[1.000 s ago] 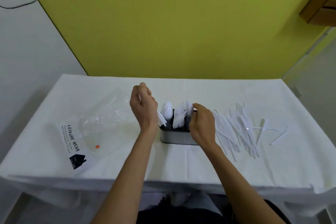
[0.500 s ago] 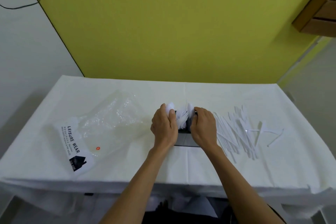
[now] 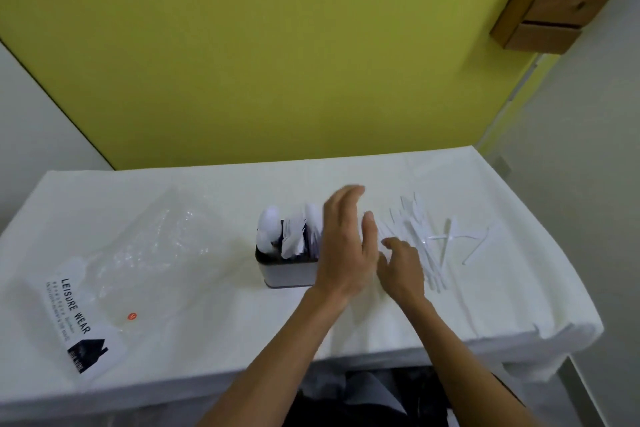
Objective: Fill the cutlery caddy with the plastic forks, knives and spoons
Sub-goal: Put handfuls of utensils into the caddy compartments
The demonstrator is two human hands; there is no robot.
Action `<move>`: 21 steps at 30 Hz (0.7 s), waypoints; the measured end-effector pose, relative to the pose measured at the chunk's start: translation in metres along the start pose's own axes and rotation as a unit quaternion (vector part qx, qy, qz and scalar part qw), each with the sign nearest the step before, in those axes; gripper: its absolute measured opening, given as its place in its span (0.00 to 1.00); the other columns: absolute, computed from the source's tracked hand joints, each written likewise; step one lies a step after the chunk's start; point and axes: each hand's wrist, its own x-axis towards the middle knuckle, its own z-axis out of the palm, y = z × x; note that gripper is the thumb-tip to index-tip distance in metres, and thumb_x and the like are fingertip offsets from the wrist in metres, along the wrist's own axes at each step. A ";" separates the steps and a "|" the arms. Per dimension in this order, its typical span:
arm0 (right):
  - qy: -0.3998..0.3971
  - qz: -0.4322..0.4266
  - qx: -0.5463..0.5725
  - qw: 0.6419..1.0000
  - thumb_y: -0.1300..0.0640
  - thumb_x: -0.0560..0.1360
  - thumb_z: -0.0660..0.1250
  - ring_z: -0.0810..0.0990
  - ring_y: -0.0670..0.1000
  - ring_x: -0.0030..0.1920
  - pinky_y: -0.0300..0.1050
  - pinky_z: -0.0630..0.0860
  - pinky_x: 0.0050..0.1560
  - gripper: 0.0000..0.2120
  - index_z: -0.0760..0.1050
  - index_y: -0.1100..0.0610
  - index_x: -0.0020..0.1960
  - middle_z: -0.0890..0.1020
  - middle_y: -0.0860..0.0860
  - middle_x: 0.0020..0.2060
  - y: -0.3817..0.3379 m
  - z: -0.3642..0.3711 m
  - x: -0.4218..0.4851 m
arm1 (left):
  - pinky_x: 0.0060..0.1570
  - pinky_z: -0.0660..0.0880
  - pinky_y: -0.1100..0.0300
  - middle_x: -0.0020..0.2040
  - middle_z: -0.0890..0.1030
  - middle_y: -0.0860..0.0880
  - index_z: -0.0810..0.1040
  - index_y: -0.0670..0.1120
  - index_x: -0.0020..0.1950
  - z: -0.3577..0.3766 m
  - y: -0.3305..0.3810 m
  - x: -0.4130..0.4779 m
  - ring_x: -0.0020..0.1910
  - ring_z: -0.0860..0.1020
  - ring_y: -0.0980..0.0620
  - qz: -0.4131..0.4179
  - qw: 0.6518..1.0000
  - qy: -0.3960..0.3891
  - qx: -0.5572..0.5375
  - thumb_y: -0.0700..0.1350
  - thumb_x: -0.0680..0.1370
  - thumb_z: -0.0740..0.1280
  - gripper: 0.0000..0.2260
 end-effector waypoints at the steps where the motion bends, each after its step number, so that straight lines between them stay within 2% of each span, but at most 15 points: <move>1: -0.009 -0.021 -0.063 0.998 0.45 0.77 0.61 0.80 0.53 0.54 0.50 0.78 0.55 0.15 0.77 0.52 0.57 0.83 0.49 0.52 0.010 0.007 -0.003 | 0.71 0.64 0.63 0.68 0.74 0.44 0.72 0.39 0.70 0.008 0.002 -0.003 0.69 0.71 0.50 0.001 0.999 -0.031 -0.009 0.43 0.83 0.58 0.17; 3: 0.001 -0.059 -0.161 0.985 0.45 0.75 0.65 0.77 0.52 0.45 0.47 0.77 0.46 0.12 0.76 0.51 0.52 0.81 0.48 0.44 0.025 0.013 -0.011 | 0.69 0.67 0.63 0.67 0.75 0.47 0.72 0.42 0.71 0.029 0.002 -0.013 0.67 0.72 0.53 -0.033 0.993 -0.104 -0.034 0.42 0.83 0.57 0.17; 5: 0.010 -0.093 -0.197 0.976 0.55 0.70 0.73 0.74 0.51 0.37 0.45 0.74 0.38 0.09 0.76 0.55 0.47 0.78 0.50 0.37 0.034 0.011 -0.016 | 0.68 0.70 0.62 0.67 0.75 0.50 0.71 0.44 0.72 0.048 0.000 -0.024 0.66 0.73 0.57 -0.104 0.980 -0.160 -0.055 0.41 0.84 0.58 0.16; 7: -0.016 -0.075 -0.234 0.969 0.60 0.69 0.74 0.73 0.50 0.33 0.43 0.71 0.34 0.09 0.74 0.56 0.43 0.76 0.50 0.34 0.036 0.004 -0.016 | 0.66 0.72 0.61 0.66 0.76 0.51 0.71 0.45 0.72 0.063 -0.007 -0.030 0.63 0.74 0.58 -0.191 0.962 -0.185 -0.060 0.42 0.84 0.58 0.16; 10: -0.045 -0.054 -0.264 0.962 0.64 0.74 0.66 0.77 0.52 0.35 0.43 0.66 0.36 0.04 0.72 0.57 0.42 0.79 0.52 0.36 0.040 -0.009 -0.007 | 0.54 0.70 0.64 0.57 0.76 0.51 0.73 0.47 0.63 0.079 -0.018 -0.035 0.55 0.75 0.55 -0.313 0.926 -0.210 -0.026 0.44 0.84 0.56 0.10; 12: -0.049 -0.057 -0.264 0.962 0.65 0.77 0.59 0.80 0.54 0.40 0.43 0.67 0.39 0.06 0.74 0.58 0.47 0.81 0.54 0.42 0.038 -0.017 -0.004 | 0.47 0.69 0.60 0.51 0.77 0.43 0.73 0.44 0.57 0.087 -0.032 -0.040 0.52 0.78 0.47 -0.392 0.893 -0.222 -0.017 0.44 0.82 0.56 0.08; 14: -0.058 -0.060 -0.263 0.961 0.65 0.79 0.56 0.81 0.55 0.45 0.43 0.69 0.42 0.08 0.74 0.60 0.51 0.81 0.55 0.46 0.039 -0.025 0.001 | 0.44 0.71 0.57 0.51 0.78 0.34 0.75 0.36 0.56 0.096 -0.039 -0.041 0.52 0.79 0.38 -0.446 0.865 -0.228 -0.027 0.49 0.78 0.58 0.18; 16: -0.082 -0.068 -0.248 0.963 0.65 0.79 0.57 0.80 0.55 0.46 0.44 0.71 0.43 0.08 0.73 0.61 0.54 0.80 0.56 0.48 0.041 -0.033 0.002 | 0.43 0.74 0.53 0.41 0.75 0.35 0.75 0.38 0.46 0.106 -0.047 -0.039 0.41 0.78 0.40 -0.478 0.848 -0.224 -0.046 0.60 0.70 0.59 0.25; 17: -0.095 -0.076 -0.243 0.962 0.64 0.80 0.57 0.79 0.55 0.45 0.44 0.70 0.42 0.07 0.72 0.60 0.54 0.79 0.56 0.48 0.041 -0.037 0.001 | 0.45 0.75 0.54 0.40 0.75 0.37 0.74 0.39 0.45 0.112 -0.054 -0.036 0.40 0.79 0.43 -0.496 0.839 -0.217 -0.053 0.65 0.67 0.59 0.28; 19: -0.111 -0.101 -0.237 0.960 0.62 0.80 0.56 0.77 0.56 0.43 0.45 0.68 0.40 0.06 0.70 0.60 0.54 0.77 0.55 0.48 0.042 -0.043 -0.005 | 0.54 0.79 0.51 0.43 0.79 0.41 0.76 0.39 0.54 0.120 -0.061 -0.027 0.48 0.82 0.44 -0.525 0.825 -0.199 -0.070 0.71 0.65 0.62 0.37; 21: -0.115 -0.136 -0.227 0.958 0.62 0.81 0.55 0.75 0.56 0.41 0.45 0.66 0.37 0.06 0.70 0.60 0.55 0.76 0.56 0.48 0.041 -0.045 -0.011 | 0.55 0.79 0.51 0.47 0.80 0.44 0.74 0.42 0.60 0.122 -0.053 -0.014 0.49 0.81 0.46 -0.543 0.813 -0.187 -0.095 0.73 0.66 0.64 0.38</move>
